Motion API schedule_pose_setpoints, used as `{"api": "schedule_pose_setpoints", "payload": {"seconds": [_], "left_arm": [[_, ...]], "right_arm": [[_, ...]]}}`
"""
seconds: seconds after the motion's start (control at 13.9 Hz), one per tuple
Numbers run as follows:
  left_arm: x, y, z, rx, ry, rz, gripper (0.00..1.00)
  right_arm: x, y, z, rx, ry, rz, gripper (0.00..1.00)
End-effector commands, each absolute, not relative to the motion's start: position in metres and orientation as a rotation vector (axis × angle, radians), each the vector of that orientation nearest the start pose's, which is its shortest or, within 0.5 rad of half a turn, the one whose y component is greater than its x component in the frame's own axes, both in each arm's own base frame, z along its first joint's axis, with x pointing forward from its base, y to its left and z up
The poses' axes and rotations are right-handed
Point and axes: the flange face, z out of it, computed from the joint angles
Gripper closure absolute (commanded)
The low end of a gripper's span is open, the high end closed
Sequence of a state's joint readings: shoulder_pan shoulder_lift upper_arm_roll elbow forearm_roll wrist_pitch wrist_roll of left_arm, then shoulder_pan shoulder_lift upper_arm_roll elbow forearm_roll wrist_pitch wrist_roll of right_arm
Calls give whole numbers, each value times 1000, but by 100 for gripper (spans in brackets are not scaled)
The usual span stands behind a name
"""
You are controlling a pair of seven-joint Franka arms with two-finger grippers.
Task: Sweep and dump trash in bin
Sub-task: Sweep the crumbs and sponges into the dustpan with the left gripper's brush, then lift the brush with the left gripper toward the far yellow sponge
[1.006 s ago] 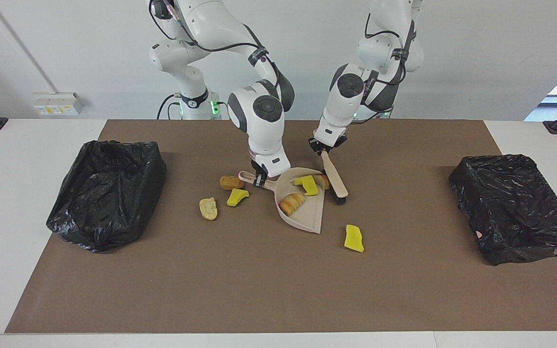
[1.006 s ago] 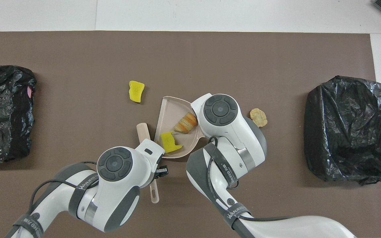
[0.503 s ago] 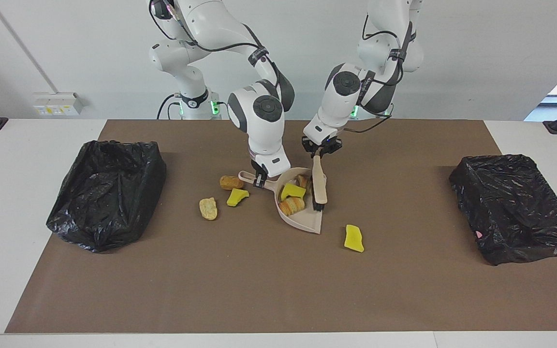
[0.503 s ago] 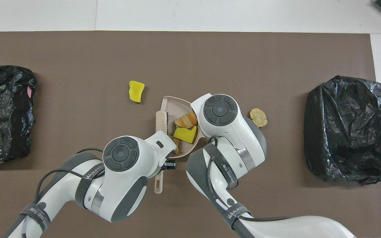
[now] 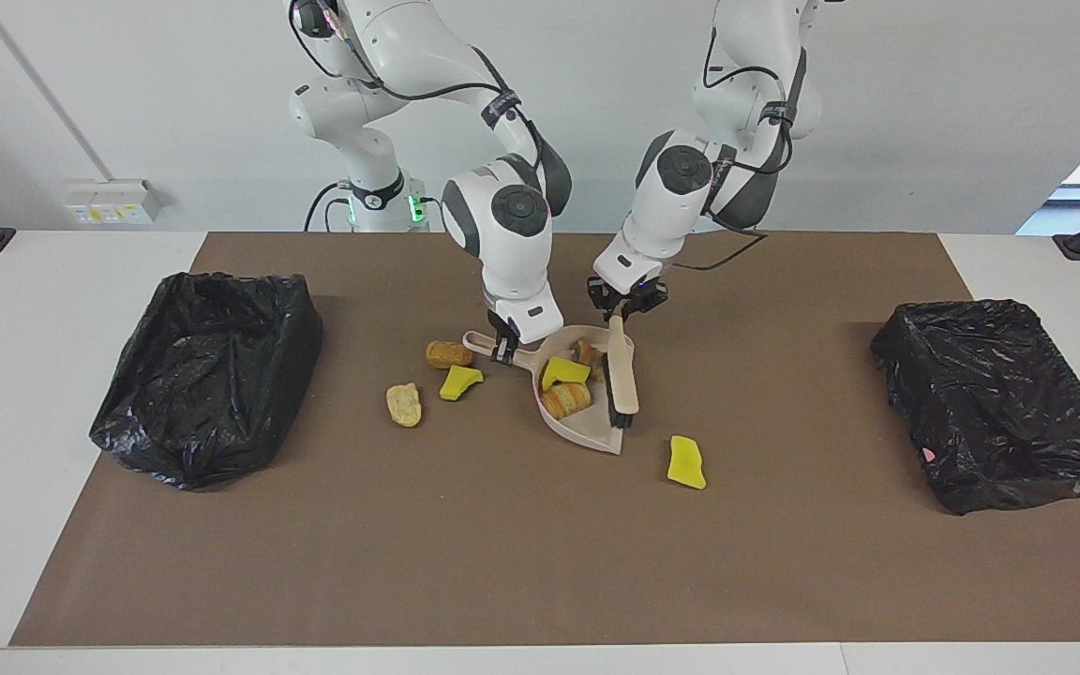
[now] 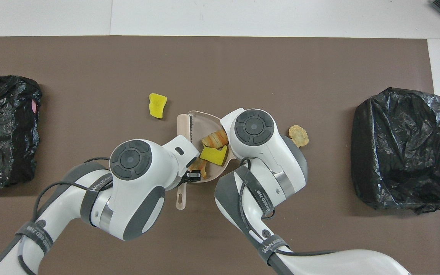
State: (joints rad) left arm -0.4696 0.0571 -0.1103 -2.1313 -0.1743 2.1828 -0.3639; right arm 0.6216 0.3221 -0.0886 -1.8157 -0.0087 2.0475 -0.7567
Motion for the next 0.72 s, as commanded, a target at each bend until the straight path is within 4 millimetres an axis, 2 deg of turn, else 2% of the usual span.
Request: {"api": "schedule_pose_setpoints", "payload": {"seconds": [0.0, 0.14, 0.29, 0.65], "left_arm": [[494, -271, 387, -3196, 338, 145, 100], [530, -242, 397, -3173, 441, 202, 100], [565, -213, 403, -3144, 532, 185, 100], [631, -144, 414, -3057, 702, 93, 100]], "right_arm": [[535, 319, 357, -2556, -1890, 122, 100], [535, 319, 357, -2581, -1858, 124, 100], [533, 320, 358, -2604, -1825, 130, 100], [533, 320, 357, -2603, -1827, 130, 100]]}}
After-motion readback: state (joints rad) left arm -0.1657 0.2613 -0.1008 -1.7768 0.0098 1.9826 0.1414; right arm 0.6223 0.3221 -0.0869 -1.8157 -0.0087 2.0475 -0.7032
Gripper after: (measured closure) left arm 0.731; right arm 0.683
